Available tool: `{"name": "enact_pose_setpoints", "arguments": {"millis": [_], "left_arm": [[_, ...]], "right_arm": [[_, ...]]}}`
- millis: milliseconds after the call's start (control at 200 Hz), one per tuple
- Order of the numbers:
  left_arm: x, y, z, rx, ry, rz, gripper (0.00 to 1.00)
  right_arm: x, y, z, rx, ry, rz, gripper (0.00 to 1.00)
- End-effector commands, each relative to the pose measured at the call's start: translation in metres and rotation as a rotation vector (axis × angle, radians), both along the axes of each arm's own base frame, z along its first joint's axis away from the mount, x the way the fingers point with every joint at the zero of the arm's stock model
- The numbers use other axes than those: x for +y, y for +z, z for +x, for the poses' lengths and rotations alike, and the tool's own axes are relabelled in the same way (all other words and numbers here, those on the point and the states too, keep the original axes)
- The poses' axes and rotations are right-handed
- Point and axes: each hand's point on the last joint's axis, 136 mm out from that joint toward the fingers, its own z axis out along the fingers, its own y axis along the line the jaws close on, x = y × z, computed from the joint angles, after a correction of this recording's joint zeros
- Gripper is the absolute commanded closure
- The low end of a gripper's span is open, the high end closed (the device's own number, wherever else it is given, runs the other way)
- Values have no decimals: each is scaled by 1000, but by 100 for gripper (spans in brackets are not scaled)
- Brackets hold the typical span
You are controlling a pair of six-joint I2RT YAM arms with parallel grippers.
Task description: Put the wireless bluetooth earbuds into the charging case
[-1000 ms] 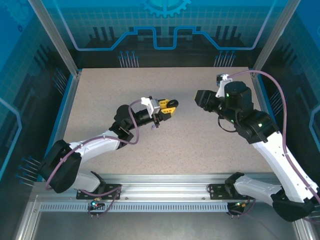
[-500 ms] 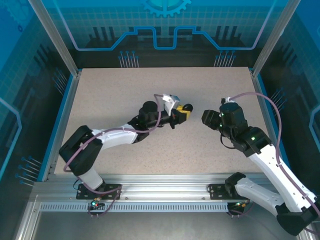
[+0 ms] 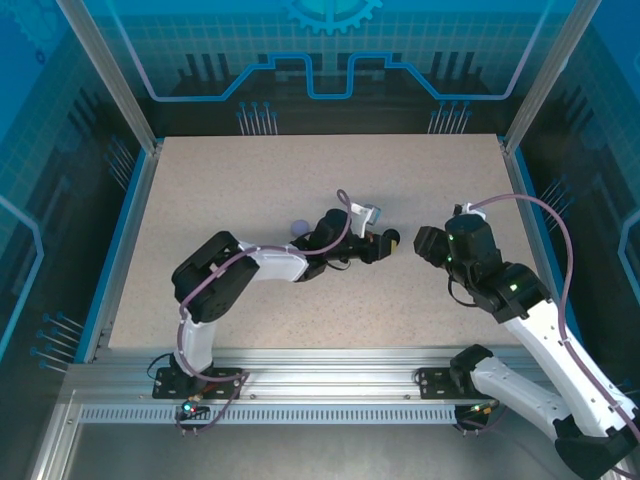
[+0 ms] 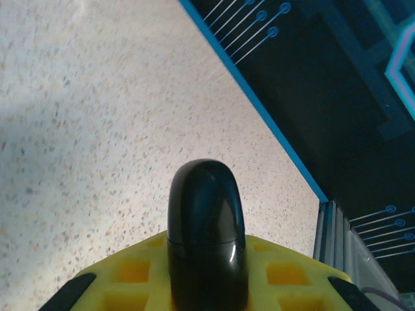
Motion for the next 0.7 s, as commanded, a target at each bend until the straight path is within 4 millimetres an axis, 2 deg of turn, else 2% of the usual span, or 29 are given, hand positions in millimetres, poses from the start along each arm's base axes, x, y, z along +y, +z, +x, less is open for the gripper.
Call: {"name": "enact_pose_setpoints", "arguments": {"millis": [0,420,695], "left_arm": [[-7,-5,8,129,55,3,100],[-12,-52,7,233,77,140,99],[-12,-71,8,256,88,200,90]], "right_arm": [[-5,-7,1,22,-29,-2,45],[3,-8,6,21,-19,31,45],[4,-4,7,15,-16,37,45]]}}
